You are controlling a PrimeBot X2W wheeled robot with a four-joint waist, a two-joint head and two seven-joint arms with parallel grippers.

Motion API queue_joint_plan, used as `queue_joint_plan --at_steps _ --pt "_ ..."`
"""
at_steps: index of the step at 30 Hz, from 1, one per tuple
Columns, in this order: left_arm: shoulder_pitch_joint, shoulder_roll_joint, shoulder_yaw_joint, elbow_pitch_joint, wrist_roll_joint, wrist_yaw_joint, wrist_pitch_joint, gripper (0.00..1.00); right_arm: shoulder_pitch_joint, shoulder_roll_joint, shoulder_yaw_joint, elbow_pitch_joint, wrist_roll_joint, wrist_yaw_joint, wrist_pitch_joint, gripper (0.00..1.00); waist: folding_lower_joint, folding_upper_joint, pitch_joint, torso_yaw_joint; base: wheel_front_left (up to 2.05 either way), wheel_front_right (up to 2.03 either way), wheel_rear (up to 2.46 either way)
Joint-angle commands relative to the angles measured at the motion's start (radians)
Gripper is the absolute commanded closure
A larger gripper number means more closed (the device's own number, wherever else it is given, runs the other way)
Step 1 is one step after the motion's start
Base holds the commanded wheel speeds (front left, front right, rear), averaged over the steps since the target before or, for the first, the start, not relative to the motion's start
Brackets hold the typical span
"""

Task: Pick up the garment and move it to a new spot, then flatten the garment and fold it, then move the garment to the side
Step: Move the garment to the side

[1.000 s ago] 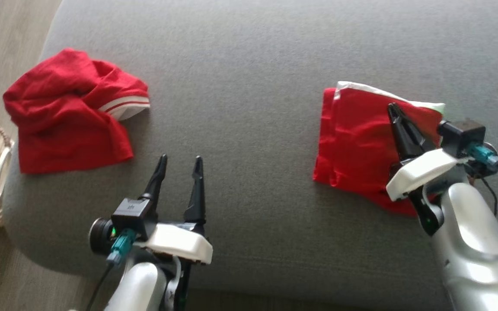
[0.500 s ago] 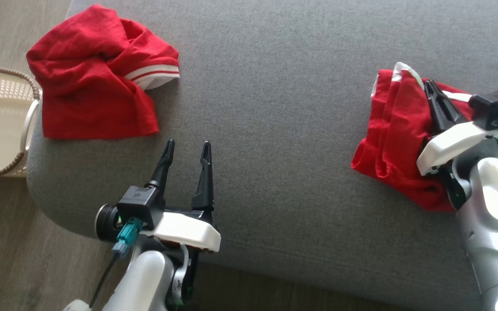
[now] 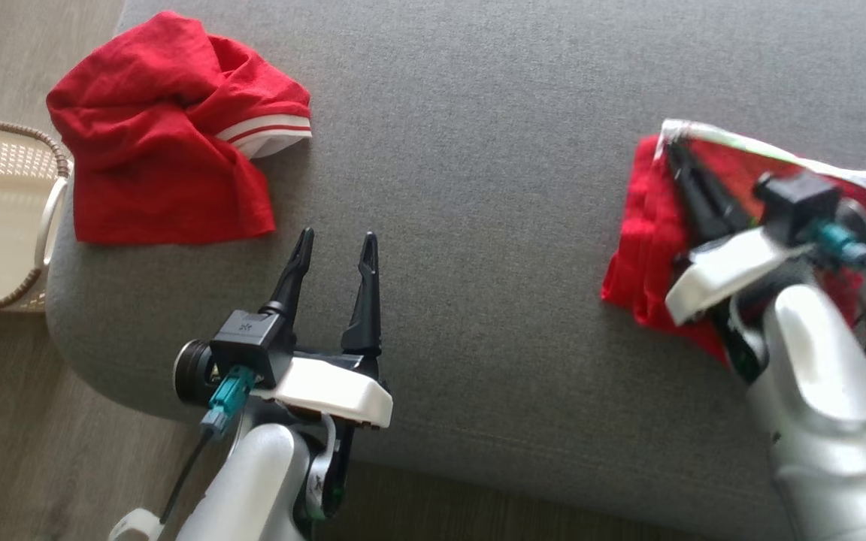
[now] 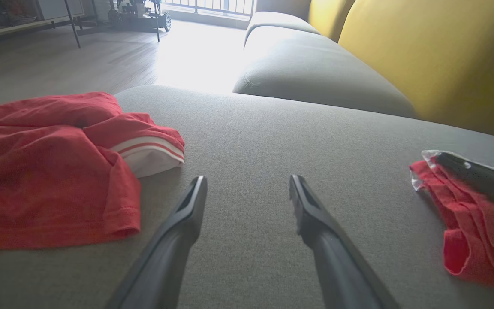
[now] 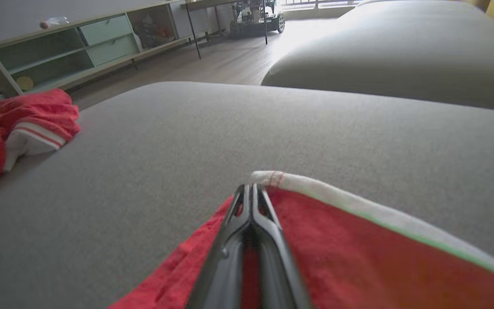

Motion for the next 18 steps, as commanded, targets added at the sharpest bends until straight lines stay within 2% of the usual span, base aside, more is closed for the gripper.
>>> queue_joint_plan --at_steps 1,10,18 --pt "-0.017 0.003 0.025 -0.036 -0.001 0.007 -0.005 0.0 0.01 0.007 0.031 -0.016 0.001 0.0 -0.002 1.0 0.0 0.0 0.005 0.005 0.0 0.0 0.0" --pt "-0.007 0.003 0.033 -0.029 0.006 0.005 -0.005 0.0 -0.007 -0.015 0.027 0.058 0.008 0.0 -0.002 1.0 0.0 0.0 0.006 0.016 0.0 0.0 0.0" --pt "0.026 0.003 0.068 -0.014 0.02 -0.008 -0.005 0.0 0.026 -0.016 0.02 -0.058 0.067 0.0 -0.002 1.0 0.0 0.0 -0.086 -0.042 0.0 0.0 0.0"
